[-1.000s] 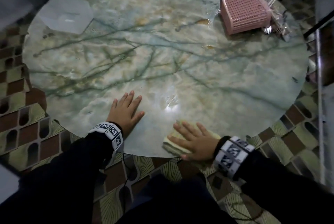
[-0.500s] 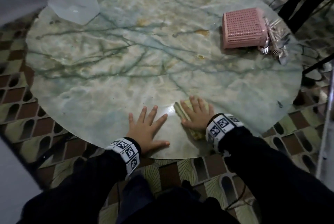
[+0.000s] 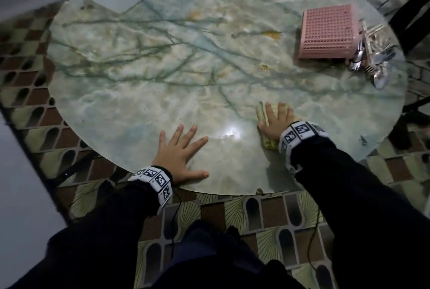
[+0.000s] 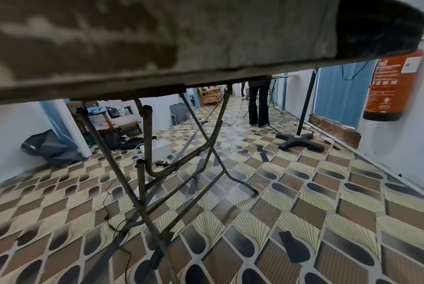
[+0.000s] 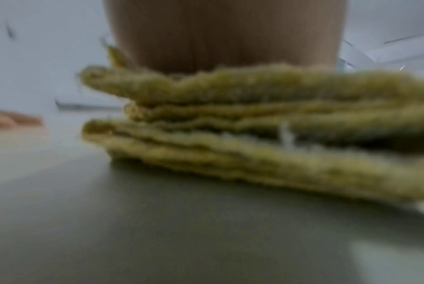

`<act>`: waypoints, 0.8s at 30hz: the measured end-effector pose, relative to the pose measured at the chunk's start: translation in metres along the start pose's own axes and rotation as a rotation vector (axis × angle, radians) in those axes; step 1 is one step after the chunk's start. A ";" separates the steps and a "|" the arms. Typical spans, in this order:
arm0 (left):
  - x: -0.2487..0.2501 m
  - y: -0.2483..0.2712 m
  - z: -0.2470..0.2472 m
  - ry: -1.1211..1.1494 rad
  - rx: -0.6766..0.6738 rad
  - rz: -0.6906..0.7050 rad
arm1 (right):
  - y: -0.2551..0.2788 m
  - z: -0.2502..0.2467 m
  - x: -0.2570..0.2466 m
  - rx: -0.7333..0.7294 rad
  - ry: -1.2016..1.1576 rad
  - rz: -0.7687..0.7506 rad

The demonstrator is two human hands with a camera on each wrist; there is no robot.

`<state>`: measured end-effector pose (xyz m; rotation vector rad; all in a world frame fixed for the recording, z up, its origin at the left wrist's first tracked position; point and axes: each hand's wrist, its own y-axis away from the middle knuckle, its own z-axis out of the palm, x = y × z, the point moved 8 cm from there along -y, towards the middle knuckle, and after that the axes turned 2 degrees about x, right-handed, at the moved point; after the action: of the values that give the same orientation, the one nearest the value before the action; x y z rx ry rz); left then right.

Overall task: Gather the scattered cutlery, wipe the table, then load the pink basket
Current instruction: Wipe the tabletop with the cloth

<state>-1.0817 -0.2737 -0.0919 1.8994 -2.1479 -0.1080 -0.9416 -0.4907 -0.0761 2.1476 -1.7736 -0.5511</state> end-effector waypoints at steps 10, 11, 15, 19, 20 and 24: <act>0.000 0.000 -0.001 0.033 -0.049 -0.010 | 0.103 0.054 0.009 -0.366 0.254 -0.352; 0.000 0.001 -0.001 0.030 -0.060 -0.012 | 0.086 0.044 0.035 -0.335 0.228 -0.255; 0.000 0.000 -0.003 0.058 -0.157 -0.008 | 0.013 -0.018 0.102 -0.092 0.018 0.134; -0.009 -0.019 -0.033 0.075 -0.234 -0.032 | -0.040 -0.034 0.069 0.005 -0.013 0.160; -0.011 -0.029 -0.044 0.099 -0.213 -0.045 | -0.045 -0.029 0.044 0.004 -0.002 0.103; -0.018 -0.074 -0.066 0.099 -0.159 -0.071 | -0.015 0.004 -0.059 -0.073 0.105 -0.180</act>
<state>-0.9918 -0.2585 -0.0485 1.8499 -1.9479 -0.1896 -0.9403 -0.4300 -0.0808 2.2547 -1.4935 -0.5269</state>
